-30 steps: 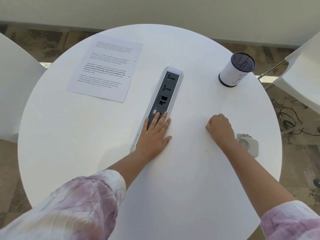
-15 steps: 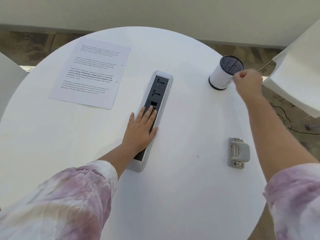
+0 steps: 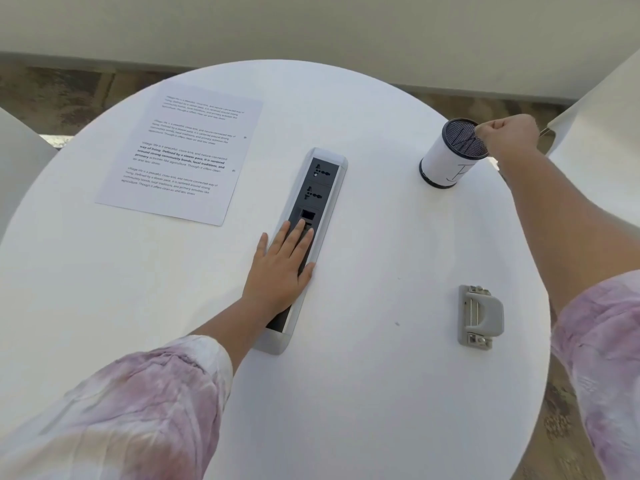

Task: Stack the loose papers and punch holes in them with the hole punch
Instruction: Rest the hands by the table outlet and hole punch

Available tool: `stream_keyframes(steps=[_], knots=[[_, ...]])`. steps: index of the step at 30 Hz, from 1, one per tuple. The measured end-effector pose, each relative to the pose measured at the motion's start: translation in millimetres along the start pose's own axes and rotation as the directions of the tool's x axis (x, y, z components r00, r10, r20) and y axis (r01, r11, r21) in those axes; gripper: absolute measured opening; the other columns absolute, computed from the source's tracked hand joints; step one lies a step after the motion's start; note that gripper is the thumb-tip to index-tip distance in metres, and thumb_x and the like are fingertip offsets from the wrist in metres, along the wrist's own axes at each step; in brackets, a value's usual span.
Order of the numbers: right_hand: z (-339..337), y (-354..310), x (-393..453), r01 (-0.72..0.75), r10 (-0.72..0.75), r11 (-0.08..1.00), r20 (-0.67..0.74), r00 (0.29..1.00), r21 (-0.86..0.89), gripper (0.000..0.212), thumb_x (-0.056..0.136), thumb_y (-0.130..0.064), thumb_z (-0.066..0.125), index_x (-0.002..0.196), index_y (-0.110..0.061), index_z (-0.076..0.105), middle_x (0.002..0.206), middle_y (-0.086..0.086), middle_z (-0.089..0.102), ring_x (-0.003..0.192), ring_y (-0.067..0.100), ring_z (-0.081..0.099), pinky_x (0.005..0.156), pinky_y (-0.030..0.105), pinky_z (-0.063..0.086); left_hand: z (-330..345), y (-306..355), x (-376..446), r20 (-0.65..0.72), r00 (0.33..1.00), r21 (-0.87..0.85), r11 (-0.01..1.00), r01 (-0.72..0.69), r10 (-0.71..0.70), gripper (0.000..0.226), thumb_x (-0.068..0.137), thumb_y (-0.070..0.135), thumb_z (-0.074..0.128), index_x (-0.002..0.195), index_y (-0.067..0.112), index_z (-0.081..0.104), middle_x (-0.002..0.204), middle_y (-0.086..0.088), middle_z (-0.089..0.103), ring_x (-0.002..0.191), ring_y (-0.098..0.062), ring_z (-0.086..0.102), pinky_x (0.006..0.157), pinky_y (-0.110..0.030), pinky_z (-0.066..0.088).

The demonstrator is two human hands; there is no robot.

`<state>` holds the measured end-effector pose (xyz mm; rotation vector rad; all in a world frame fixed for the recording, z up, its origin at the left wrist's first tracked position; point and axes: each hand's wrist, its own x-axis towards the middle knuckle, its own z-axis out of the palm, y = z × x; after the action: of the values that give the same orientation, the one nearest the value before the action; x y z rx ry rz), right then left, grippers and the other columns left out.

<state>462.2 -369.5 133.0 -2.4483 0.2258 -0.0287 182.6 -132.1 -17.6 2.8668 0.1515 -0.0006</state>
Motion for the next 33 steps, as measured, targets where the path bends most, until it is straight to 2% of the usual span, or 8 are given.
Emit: stream_keyframes(steps=[4, 6, 10, 15, 18, 20, 26, 33], knots=[[-1.5, 4.4, -16.1, 0.064, -0.063, 0.998, -0.024, 0.998, 0.015, 0.025, 0.083, -0.023, 0.06, 0.094, -0.004, 0.072, 0.058, -0.004, 0.051, 0.055, 0.007, 0.048, 0.064, 0.022, 0.04, -0.3, -0.5, -0.3, 0.012, 1.0, 0.002, 1.0, 0.002, -0.002, 0.061, 0.09, 0.047, 0.015, 0.146, 0.023, 0.019, 0.156, 0.004, 0.014, 0.144, -0.018, 0.009, 0.114, -0.048, 0.01], [4.8, 11.6, -34.5, 0.125, -0.125, 0.992, 0.0, 0.992, 0.007, 0.022, 0.082, -0.02, 0.06, 0.09, -0.004, 0.071, 0.059, -0.002, 0.053, 0.048, 0.0, 0.046, 0.061, 0.021, 0.039, -0.4, -0.3, 0.1, 0.016, 1.0, -0.002, 1.0, 0.002, -0.002, 0.062, 0.089, 0.048, 0.012, 0.146, 0.024, 0.018, 0.156, 0.005, 0.012, 0.144, -0.017, 0.007, 0.114, -0.047, 0.008], [28.5, 33.7, -90.8, 0.175, -0.166, 0.984, 0.205, 0.965, -0.026, 0.004, 0.081, -0.019, 0.062, 0.084, -0.019, 0.065, 0.064, -0.006, 0.056, 0.048, -0.013, 0.051, 0.064, 0.021, 0.04, -2.2, -0.2, -0.1, 0.017, 1.0, 0.003, 1.0, 0.004, -0.004, 0.063, 0.089, 0.048, 0.011, 0.146, 0.024, 0.018, 0.156, 0.005, 0.012, 0.144, -0.017, 0.007, 0.114, -0.046, 0.008], [42.8, 71.8, -152.7, -0.024, -0.031, 0.994, 0.501, 0.865, 0.104, 0.017, 0.085, -0.007, 0.06, 0.071, -0.015, 0.06, 0.072, 0.004, 0.059, 0.062, 0.013, 0.056, 0.061, 0.019, 0.053, -1.8, -0.3, -0.5, 0.013, 1.0, -0.001, 1.0, -0.001, 0.001, 0.062, 0.089, 0.047, 0.012, 0.146, 0.024, 0.019, 0.156, 0.004, 0.014, 0.144, -0.018, 0.008, 0.114, -0.048, 0.009], [46.3, 88.4, -176.0, 0.01, -0.006, 1.0, 0.467, 0.884, -0.006, 0.004, 0.084, -0.012, 0.062, 0.08, -0.013, 0.062, 0.077, 0.006, 0.061, 0.068, 0.019, 0.057, 0.071, 0.03, 0.052, -2.3, -0.5, -0.5, 0.016, 1.0, -0.001, 1.0, -0.002, 0.002, 0.062, 0.089, 0.047, 0.013, 0.146, 0.024, 0.018, 0.156, 0.004, 0.014, 0.144, -0.018, 0.008, 0.114, -0.048, 0.01], [50.2, 97.7, -188.0, 0.067, -0.025, 0.995, 0.444, 0.896, -0.078, 0.002, 0.083, -0.016, 0.063, 0.083, -0.014, 0.062, 0.076, 0.002, 0.06, 0.069, 0.016, 0.054, 0.064, 0.021, 0.044, -2.2, -0.3, -0.3, 0.02, 1.0, -0.004, 1.0, 0.0, 0.0, 0.063, 0.088, 0.047, 0.012, 0.147, 0.024, 0.017, 0.156, 0.004, 0.013, 0.144, -0.018, 0.007, 0.114, -0.048, 0.009], [56.1, 110.5, -200.3, 0.102, -0.07, 0.993, 0.381, 0.922, -0.065, 0.011, 0.081, -0.016, 0.065, 0.091, -0.011, 0.063, 0.08, 0.0, 0.059, 0.072, 0.014, 0.054, 0.073, 0.024, 0.042, -1.1, 0.2, -0.8, 0.019, 1.0, -0.013, 1.0, 0.005, -0.005, 0.063, 0.087, 0.046, 0.01, 0.147, 0.025, 0.015, 0.156, 0.004, 0.013, 0.144, -0.017, 0.005, 0.114, -0.046, 0.006], [58.1, 111.5, -198.2, 0.08, -0.059, 0.996, 0.359, 0.932, -0.043, 0.008, 0.081, -0.017, 0.065, 0.088, -0.013, 0.064, 0.077, 0.0, 0.06, 0.07, 0.013, 0.055, 0.065, 0.019, 0.042, -1.5, 0.3, -1.7, 0.013, 1.0, -0.016, 1.0, 0.006, -0.006, 0.063, 0.087, 0.044, 0.011, 0.146, 0.024, 0.017, 0.156, 0.004, 0.014, 0.144, -0.017, 0.007, 0.114, -0.046, 0.006]])
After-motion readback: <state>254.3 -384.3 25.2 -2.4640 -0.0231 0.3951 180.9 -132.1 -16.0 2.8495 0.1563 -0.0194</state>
